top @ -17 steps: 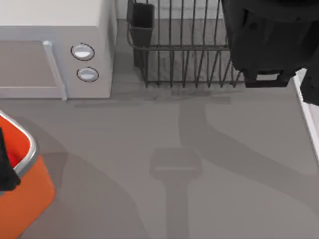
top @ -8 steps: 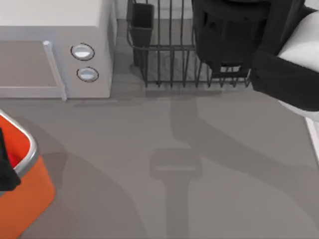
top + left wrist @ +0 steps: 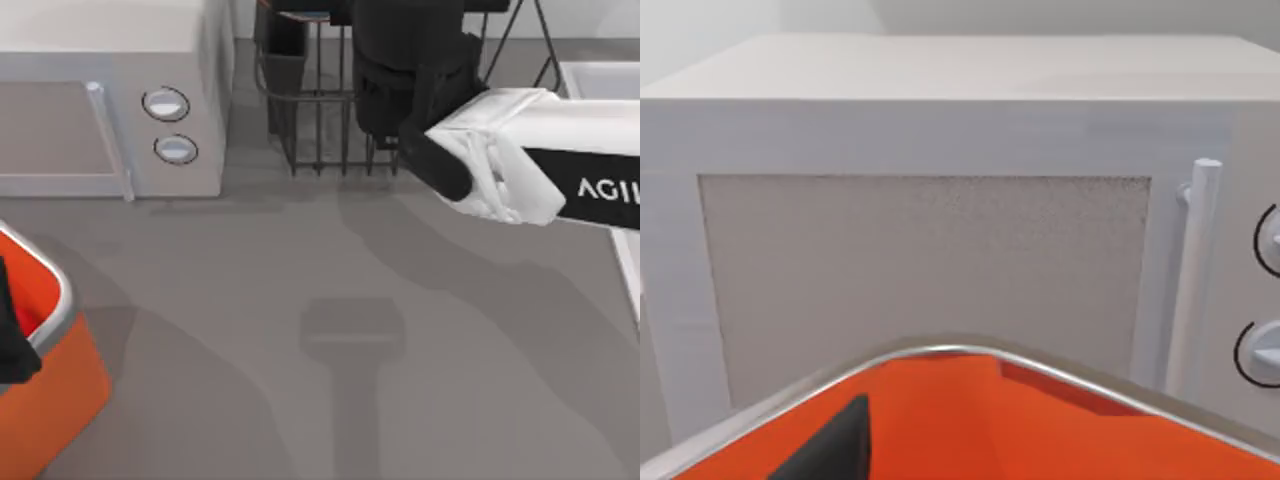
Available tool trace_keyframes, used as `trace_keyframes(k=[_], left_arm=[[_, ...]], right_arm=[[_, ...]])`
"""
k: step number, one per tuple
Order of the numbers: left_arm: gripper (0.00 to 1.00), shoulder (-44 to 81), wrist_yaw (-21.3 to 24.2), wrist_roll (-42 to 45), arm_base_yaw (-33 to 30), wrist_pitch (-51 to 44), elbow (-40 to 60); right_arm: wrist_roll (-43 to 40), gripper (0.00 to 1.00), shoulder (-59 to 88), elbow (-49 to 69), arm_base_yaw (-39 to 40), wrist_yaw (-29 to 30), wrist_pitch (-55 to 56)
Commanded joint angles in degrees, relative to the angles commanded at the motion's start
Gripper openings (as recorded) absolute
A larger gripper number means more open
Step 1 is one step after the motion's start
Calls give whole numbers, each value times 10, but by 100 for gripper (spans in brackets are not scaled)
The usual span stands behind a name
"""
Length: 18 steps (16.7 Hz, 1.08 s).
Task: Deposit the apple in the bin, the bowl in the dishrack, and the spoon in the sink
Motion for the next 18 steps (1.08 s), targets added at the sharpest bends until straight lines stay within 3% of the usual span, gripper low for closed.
trace_keyframes(k=[3,8,18], left_arm=[[100,0,0,0,0,0,0],[100,0,0,0,0,0,0],[100,0,0,0,0,0,0]], right_arm=[[0,0,49,-12,-40,-39,57],[-1,0,55,-14,-47,-46,64],[-1,75,55,-14,-47,-46,64]])
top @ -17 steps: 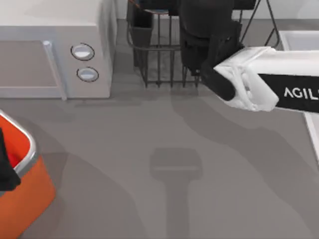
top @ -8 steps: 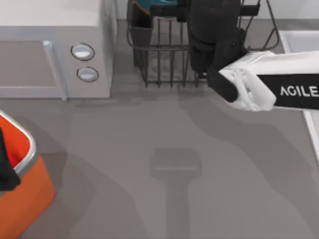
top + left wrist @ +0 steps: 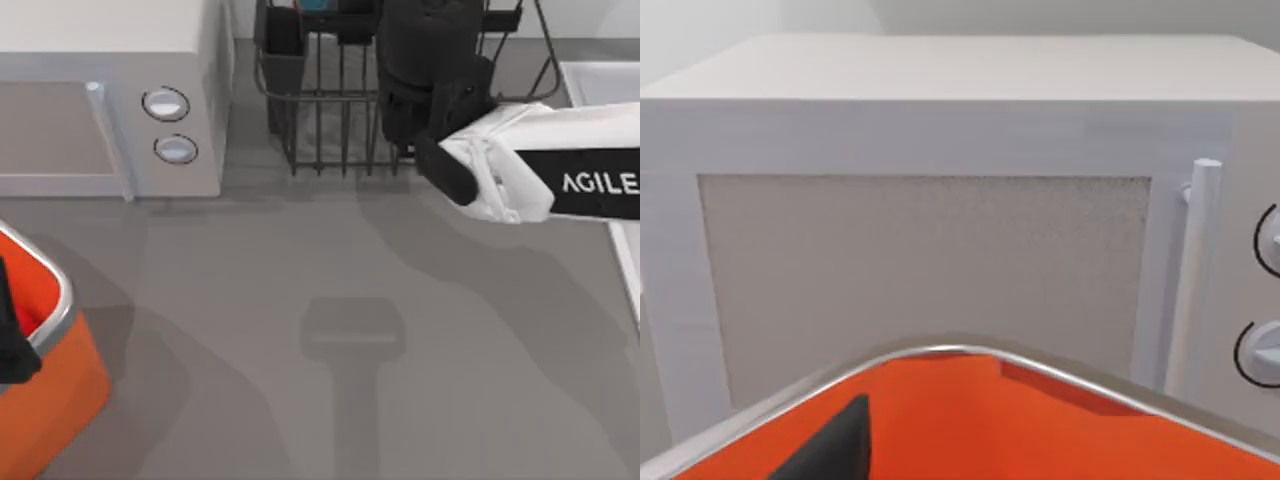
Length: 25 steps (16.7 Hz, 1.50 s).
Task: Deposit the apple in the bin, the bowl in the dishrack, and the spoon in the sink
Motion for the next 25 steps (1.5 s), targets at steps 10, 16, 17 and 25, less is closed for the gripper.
trace_keyframes(k=[10,16,17,25], left_arm=[[100,0,0,0,0,0,0],[100,0,0,0,0,0,0],[100,0,0,0,0,0,0],[100,0,0,0,0,0,0]], right_arm=[[0,100,0,0,0,0,0],[2,100,-36,-35,-14,-27,-10],[2,100,-60,-58,-24,-44,-17],[6,100,-466,-367,-151,-230,-127]])
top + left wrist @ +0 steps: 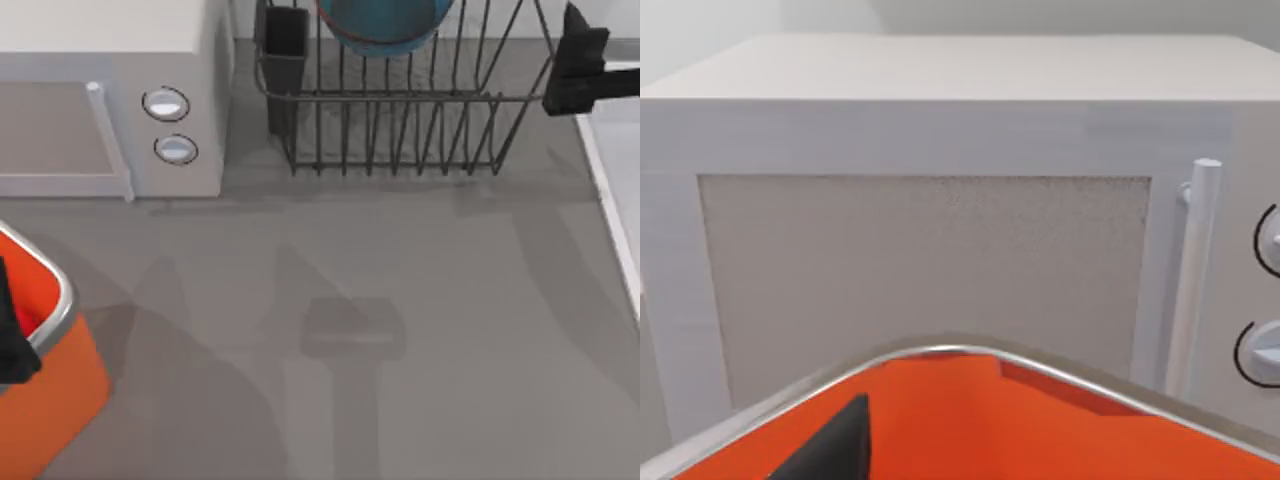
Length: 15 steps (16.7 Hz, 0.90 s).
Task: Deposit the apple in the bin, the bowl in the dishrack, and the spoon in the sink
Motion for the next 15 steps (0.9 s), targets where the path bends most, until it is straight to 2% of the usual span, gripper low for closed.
trace_keyframes(k=[4,8,11,15], left_arm=[[100,0,0,0,0,0,0],[100,0,0,0,0,0,0],[100,0,0,0,0,0,0],[100,0,0,0,0,0,0]], right_arm=[[-2,100,-281,-165,-76,-78,-86],[-8,100,-514,-296,-144,-127,-173],[-12,100,-631,-360,-184,-146,-230],[-16,100,-702,-396,-210,-151,-272]])
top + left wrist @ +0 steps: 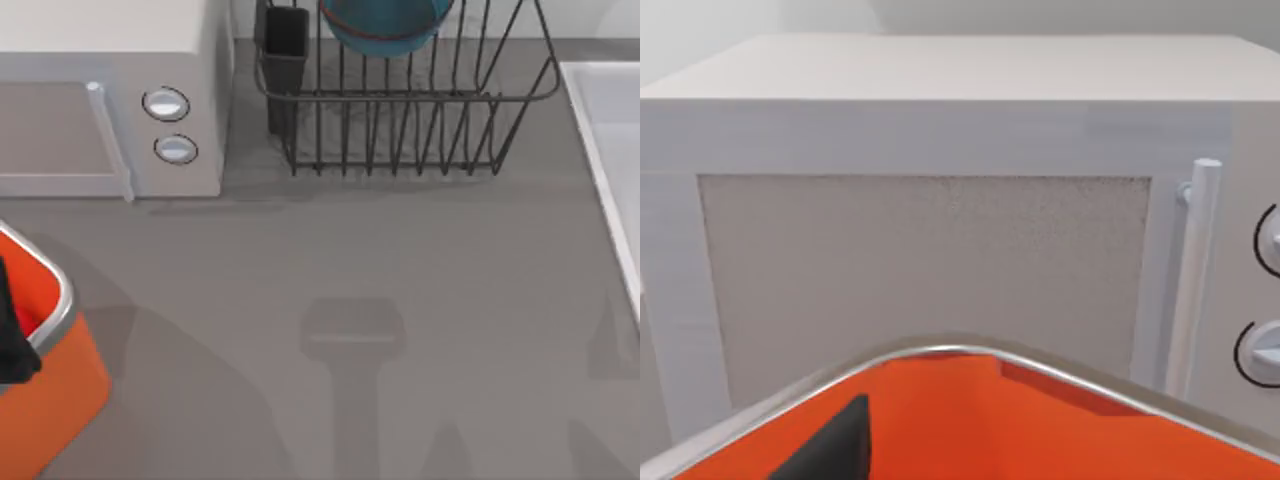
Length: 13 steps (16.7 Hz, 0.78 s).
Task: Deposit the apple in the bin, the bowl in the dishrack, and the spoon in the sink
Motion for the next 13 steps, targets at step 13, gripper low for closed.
trace_keyframes(k=[13], left_arm=[[100,0,0,0,0,0,0]], right_arm=[[-169,100,152,105,-36,-1,-114]])
